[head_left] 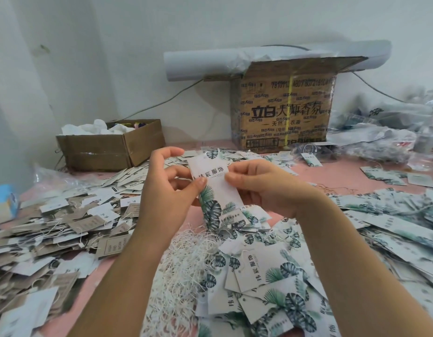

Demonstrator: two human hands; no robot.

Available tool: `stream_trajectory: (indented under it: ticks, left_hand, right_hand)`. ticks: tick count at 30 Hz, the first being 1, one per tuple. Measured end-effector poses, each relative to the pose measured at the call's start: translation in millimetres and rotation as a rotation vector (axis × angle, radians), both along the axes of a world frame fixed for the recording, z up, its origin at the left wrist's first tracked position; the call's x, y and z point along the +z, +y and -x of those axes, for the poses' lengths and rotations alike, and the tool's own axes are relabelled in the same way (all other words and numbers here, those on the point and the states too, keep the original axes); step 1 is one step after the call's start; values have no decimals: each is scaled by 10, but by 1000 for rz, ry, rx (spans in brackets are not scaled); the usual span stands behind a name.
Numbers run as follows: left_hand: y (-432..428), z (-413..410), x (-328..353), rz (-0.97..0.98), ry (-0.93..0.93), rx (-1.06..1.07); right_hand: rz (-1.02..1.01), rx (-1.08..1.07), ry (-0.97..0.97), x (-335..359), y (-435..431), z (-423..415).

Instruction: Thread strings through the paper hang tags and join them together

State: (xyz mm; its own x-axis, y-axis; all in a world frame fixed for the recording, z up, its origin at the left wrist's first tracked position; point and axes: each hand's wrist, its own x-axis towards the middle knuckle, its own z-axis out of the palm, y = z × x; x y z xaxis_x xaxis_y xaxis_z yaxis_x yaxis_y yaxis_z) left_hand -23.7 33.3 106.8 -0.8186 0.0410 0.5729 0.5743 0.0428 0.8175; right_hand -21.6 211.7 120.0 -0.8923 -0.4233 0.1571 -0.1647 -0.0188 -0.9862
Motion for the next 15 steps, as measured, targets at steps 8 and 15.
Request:
stream_trajectory:
  ticks: [8, 15]
  left_hand:
    - [-112, 267, -338, 400, -115, 149]
    - [-336, 471, -920, 837, -315, 232]
  right_hand:
    - [-671, -267, 35, 19, 43, -28]
    - [-1339, -144, -45, -81, 48, 30]
